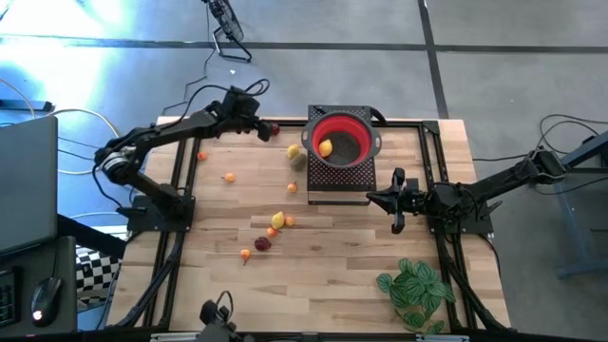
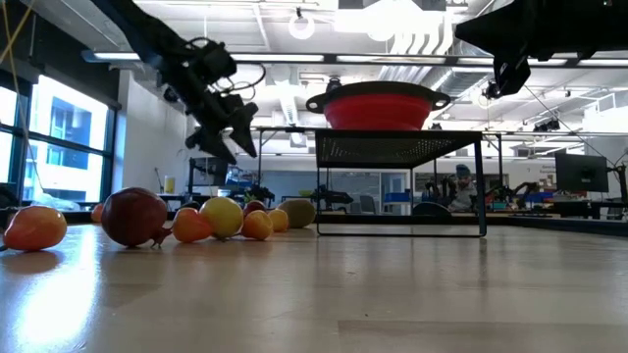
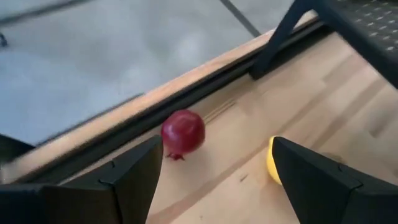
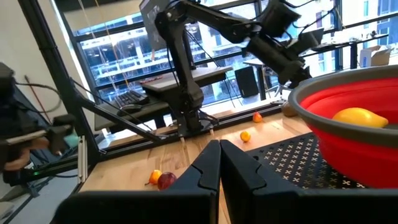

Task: Pick & Place Fruit
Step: Put the top red pomegranate into the red strainer bowl on the shelf

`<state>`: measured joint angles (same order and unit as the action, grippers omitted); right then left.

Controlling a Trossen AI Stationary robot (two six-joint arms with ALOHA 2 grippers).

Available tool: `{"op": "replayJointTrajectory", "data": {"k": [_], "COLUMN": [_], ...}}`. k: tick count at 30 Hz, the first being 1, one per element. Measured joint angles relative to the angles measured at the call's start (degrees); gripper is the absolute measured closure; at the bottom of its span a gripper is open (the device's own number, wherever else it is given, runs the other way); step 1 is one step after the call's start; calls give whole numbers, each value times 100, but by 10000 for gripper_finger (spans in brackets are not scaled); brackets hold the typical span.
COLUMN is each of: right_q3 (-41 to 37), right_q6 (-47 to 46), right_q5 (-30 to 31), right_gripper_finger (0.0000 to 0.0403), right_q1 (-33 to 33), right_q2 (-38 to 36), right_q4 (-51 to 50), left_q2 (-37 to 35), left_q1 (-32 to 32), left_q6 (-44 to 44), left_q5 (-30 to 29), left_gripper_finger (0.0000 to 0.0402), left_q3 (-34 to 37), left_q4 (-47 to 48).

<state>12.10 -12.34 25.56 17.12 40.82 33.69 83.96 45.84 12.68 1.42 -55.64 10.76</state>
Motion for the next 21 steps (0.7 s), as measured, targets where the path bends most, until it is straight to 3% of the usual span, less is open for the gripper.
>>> {"op": "replayJointTrajectory", "data": {"k": [4,10,21], "right_q3": [0,0,0], "right_q6": [1,13,13], "right_q5": [-1,0,0], "right_gripper_finger": [401,401,401], "right_q1": [0,-2,-2], "right_q2": [2,2,0], "right_q4": [0,-2,-2], "left_q2": [287,523,1093], "left_q1": [182,219,218], "left_q6": [129,135,-190], "left_q5": [355,368,105], "left_gripper_finger": [105,105,105], "left_q3": [-11,-56,-1134], "left_q4": [-26,-162,674]}}
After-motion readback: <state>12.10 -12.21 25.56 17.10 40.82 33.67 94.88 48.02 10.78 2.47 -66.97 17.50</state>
